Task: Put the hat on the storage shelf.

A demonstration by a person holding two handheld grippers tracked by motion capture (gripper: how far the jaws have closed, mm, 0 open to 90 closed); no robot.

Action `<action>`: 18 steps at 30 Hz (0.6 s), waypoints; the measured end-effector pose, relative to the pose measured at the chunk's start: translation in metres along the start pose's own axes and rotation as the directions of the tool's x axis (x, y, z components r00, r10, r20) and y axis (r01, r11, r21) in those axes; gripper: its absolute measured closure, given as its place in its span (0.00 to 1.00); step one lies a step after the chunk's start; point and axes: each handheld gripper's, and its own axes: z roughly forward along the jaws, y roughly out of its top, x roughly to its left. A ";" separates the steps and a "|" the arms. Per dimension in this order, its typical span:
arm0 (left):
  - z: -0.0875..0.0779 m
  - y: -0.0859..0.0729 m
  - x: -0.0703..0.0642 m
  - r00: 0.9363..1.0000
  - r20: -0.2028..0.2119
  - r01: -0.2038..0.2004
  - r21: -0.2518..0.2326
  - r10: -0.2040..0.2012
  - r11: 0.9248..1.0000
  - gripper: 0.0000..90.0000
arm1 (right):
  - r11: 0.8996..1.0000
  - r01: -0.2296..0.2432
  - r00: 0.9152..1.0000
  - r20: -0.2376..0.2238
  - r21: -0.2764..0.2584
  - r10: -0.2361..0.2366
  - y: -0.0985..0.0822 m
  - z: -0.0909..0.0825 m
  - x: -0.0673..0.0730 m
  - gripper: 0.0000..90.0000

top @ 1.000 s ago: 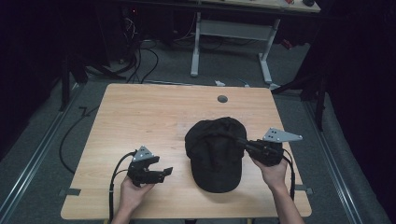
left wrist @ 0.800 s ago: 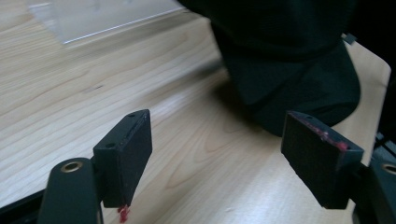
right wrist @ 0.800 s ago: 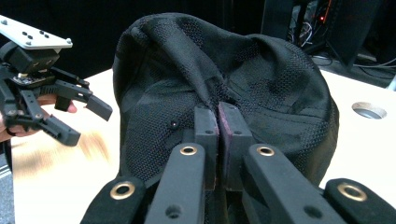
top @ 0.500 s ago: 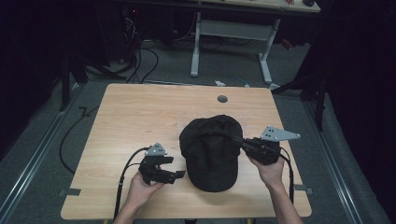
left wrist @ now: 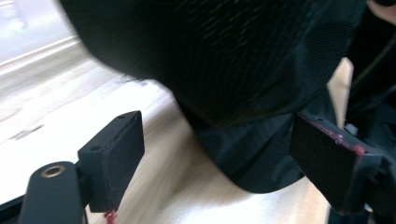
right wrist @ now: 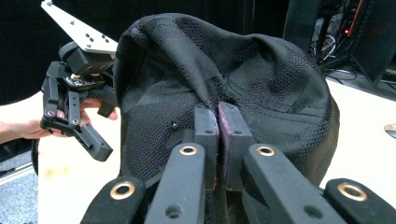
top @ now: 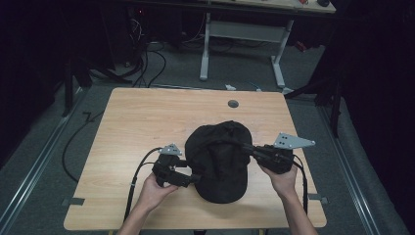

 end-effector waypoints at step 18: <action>-0.007 -0.007 0.002 0.999 0.040 -0.018 0.021 0.017 1.000 0.39 | 0.999 0.048 0.999 -0.015 -0.015 -0.048 0.008 0.020 0.004 0.97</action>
